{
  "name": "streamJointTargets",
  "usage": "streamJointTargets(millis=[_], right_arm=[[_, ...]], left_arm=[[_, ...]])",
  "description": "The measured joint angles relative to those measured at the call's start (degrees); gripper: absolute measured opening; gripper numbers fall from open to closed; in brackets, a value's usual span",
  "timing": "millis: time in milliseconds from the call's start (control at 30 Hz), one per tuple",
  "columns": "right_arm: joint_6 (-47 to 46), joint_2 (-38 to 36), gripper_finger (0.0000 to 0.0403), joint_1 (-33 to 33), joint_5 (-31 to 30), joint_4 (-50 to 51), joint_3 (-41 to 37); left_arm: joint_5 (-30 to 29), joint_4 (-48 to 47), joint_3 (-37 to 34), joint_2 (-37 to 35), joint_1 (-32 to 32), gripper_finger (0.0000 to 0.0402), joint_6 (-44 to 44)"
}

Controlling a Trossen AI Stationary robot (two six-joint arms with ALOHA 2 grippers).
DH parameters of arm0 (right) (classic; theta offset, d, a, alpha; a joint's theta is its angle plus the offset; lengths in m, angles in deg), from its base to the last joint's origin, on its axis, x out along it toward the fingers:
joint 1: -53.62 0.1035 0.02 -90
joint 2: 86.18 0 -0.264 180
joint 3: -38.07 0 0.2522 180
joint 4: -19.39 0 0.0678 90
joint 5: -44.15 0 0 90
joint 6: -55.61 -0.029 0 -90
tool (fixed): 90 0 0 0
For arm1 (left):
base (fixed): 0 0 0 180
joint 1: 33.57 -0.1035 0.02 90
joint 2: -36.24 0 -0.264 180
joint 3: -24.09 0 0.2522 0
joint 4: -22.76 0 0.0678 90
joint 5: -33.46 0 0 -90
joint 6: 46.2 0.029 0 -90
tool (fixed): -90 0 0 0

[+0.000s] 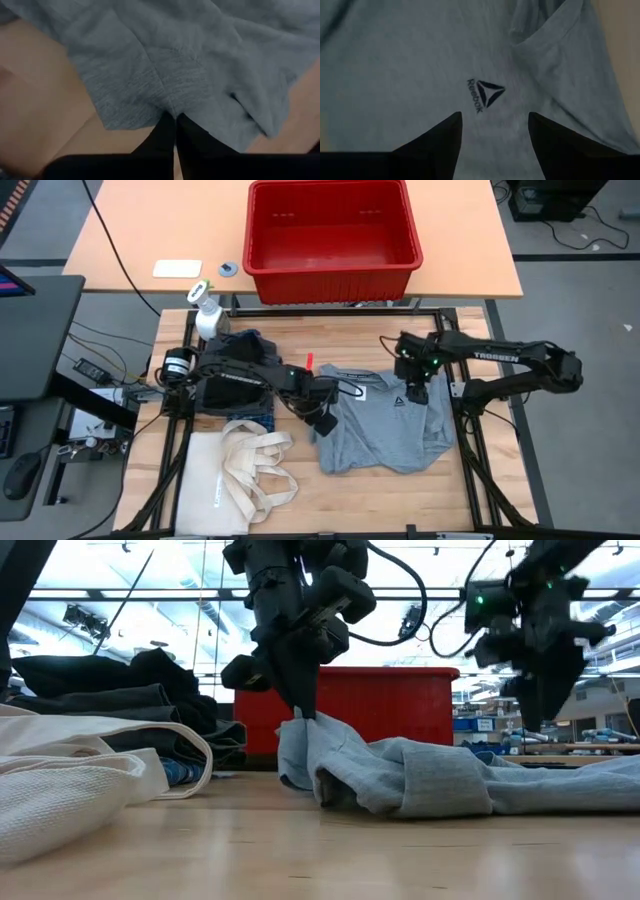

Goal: Fold Laundry from Bin
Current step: Fold the gray shirt

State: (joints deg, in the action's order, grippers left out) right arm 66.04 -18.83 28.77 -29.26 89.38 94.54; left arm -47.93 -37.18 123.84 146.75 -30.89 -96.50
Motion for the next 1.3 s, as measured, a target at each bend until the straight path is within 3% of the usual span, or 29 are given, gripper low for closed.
streamJointTargets(millis=[133, 333, 500, 767, 933, 1167, 1300], right_arm=[[-1.3, 2.7, 0.023, 1.8, -3.9, -2.1, 0.5], [-8.6, 3.1, 0.0228, 3.3, 3.1, -0.6, 0.3], [-15.9, 3.3, 0.0228, 7.2, 2.5, 0.0, 0.3], [-22.2, 9.7, 0.0228, 11.8, 0.0, -6.0, -0.4], [-23.2, 13.0, 0.0228, 12.7, 1.4, -6.7, -0.4], [-27.0, 12.7, 0.0228, 13.0, -1.8, -5.6, -0.5], [-26.9, 11.8, 0.0228, 13.1, -2.1, -5.8, -0.5]], left_arm=[[1.7, -0.2, 0.0, -0.3, -0.4, 0.001, 1.9], [6.2, 0.2, 0.0, -0.7, -1.2, 0.001, 2.0], [5.7, 0.7, 0.0, -1.7, -1.2, 0.0013, 2.0], [3.0, 1.0, -0.1, -0.1, -1.4, 0.0092, 6.4], [1.2, 0.0, -0.1, 0.1, -1.3, 0.0098, 6.6], [4.8, -4.3, -0.1, 0.1, -1.6, 0.0074, 1.0], [5.1, -5.8, -0.1, -0.1, -1.0, 0.0104, -1.4]])
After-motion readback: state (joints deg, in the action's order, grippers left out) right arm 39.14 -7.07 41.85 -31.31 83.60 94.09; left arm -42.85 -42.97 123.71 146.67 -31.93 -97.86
